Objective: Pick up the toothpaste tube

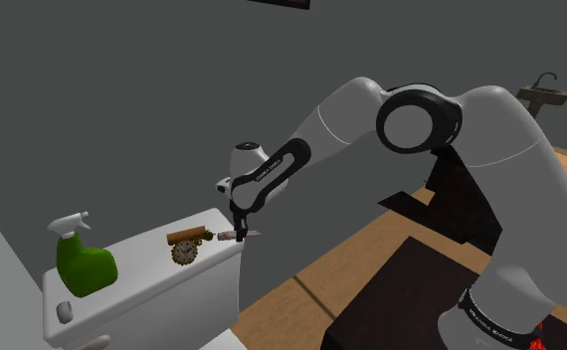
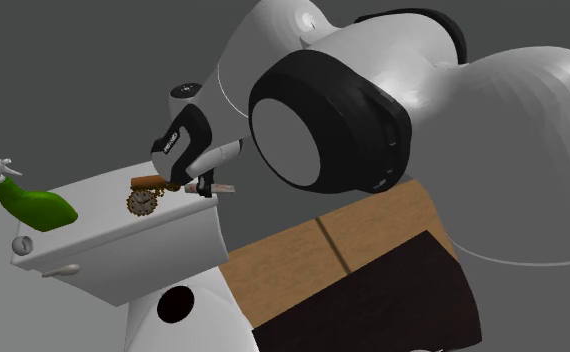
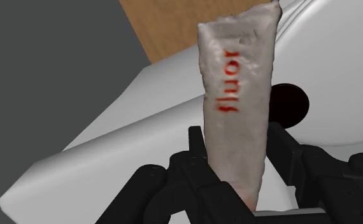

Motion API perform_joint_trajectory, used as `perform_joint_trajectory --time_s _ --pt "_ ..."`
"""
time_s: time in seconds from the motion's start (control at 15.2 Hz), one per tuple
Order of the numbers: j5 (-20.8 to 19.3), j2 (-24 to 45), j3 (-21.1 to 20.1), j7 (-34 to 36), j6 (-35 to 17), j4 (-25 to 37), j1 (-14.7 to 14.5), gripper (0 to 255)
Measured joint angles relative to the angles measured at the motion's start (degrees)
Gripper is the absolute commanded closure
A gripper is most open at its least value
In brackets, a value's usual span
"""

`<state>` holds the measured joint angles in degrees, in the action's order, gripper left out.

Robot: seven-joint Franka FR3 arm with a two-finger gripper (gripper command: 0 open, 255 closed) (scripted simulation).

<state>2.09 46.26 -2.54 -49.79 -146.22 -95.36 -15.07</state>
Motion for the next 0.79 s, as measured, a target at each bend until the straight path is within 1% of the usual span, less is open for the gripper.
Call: perform_joint_trajectory --time_s 0.4,0.79 --pt "0.0 -0.4 0.0 0.0 0.2 -0.1 0.0 255" --pt "0.0 -3.9 0.0 0.1 2.9 -0.9 0.2 255"
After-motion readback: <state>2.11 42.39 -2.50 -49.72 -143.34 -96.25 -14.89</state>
